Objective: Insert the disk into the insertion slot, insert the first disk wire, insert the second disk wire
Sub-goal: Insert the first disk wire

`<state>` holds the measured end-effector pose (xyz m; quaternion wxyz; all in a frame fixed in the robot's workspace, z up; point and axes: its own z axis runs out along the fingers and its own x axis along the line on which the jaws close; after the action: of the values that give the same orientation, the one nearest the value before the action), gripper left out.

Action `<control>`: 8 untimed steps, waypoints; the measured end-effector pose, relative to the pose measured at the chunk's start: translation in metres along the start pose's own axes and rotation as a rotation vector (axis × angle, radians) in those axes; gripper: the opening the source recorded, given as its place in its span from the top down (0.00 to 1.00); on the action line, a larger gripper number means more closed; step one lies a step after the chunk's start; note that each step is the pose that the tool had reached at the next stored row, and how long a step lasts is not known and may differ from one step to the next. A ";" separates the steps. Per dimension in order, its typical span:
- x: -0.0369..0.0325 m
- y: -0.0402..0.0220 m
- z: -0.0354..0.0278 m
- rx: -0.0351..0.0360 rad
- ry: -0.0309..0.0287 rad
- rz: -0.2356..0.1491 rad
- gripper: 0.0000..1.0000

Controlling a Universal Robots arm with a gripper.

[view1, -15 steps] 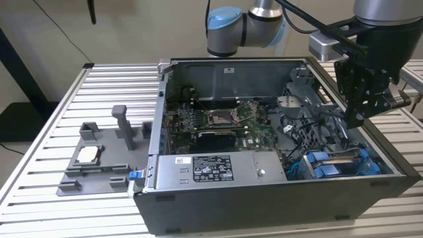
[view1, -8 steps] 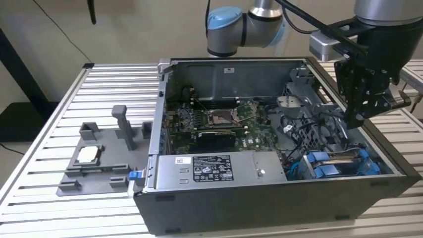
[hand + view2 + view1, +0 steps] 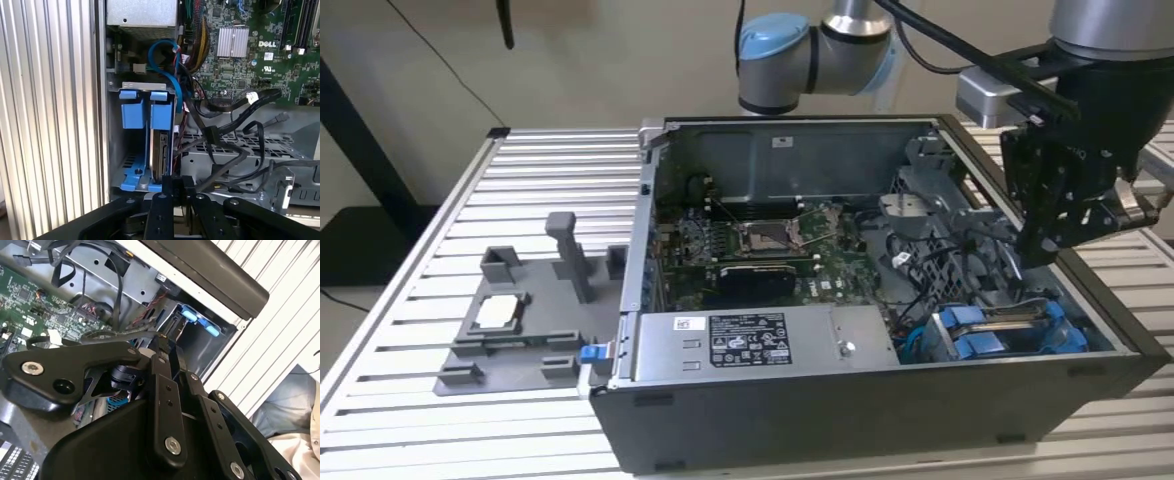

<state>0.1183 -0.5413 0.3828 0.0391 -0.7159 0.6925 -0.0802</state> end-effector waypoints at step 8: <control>0.0071 -0.0067 0.0100 -0.0188 -0.0041 0.000 0.81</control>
<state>0.1268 -0.5487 0.3745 0.0338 -0.7165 0.6931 -0.0722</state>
